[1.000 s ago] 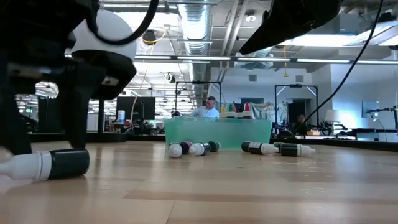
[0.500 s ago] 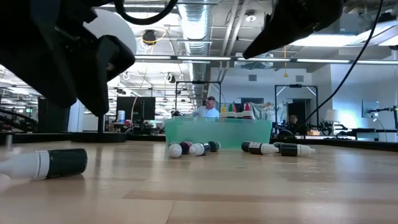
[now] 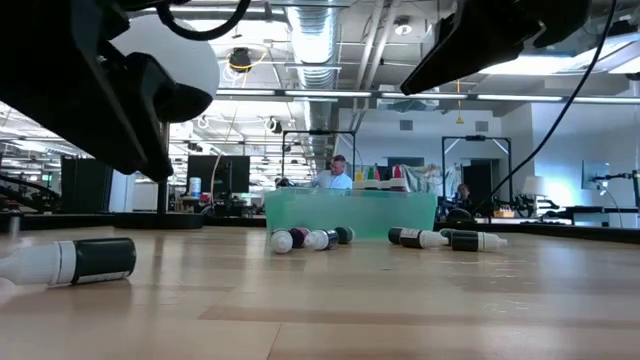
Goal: Pick & Place food coloring
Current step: Put the green food coloring bottle into the green bin
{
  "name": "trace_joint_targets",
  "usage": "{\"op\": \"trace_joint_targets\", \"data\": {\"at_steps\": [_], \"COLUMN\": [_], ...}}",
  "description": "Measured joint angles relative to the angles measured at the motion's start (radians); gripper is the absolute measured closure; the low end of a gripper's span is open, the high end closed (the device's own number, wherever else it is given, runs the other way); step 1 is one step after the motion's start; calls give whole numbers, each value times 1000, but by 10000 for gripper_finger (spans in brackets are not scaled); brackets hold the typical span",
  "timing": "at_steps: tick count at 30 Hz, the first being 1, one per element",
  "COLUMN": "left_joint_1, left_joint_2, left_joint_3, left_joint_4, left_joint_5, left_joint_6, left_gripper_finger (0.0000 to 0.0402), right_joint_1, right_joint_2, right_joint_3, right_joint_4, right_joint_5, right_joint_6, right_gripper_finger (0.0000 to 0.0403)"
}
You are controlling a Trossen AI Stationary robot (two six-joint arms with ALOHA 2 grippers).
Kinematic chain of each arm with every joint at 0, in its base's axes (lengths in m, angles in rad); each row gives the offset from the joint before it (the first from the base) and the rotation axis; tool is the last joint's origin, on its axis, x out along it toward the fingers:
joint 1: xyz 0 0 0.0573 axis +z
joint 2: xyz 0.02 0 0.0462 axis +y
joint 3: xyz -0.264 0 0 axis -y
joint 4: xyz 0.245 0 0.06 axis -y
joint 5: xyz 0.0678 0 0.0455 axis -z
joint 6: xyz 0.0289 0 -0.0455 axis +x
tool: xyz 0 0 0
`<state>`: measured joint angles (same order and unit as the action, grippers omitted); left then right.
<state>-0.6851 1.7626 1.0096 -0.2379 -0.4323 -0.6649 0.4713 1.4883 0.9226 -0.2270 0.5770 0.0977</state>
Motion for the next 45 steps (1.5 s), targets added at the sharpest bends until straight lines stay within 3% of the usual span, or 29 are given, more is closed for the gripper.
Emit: {"op": "trace_joint_targets", "data": {"at_steps": [7,17,32,45], "left_joint_1": [-37,-42,-38,-37], "left_joint_2": [65,121,120,119], "left_joint_3": [0,2,4,4], "left_joint_4": [30,53,-31,-37], "left_joint_5": [10,39,58,54], "left_joint_6": [-97,-119,108,155], "left_gripper_finger": [248,248,248,256], "right_joint_1": [0,2,2,2], "right_joint_2": [0,-1,-1,-1], "right_joint_3": [0,-1,-1,-1], "right_joint_4": [-2,-3,1,2], "right_joint_5": [1,1,0,0], "right_joint_6": [0,7,7,7], "right_gripper_finger": [242,242,242,242]}}
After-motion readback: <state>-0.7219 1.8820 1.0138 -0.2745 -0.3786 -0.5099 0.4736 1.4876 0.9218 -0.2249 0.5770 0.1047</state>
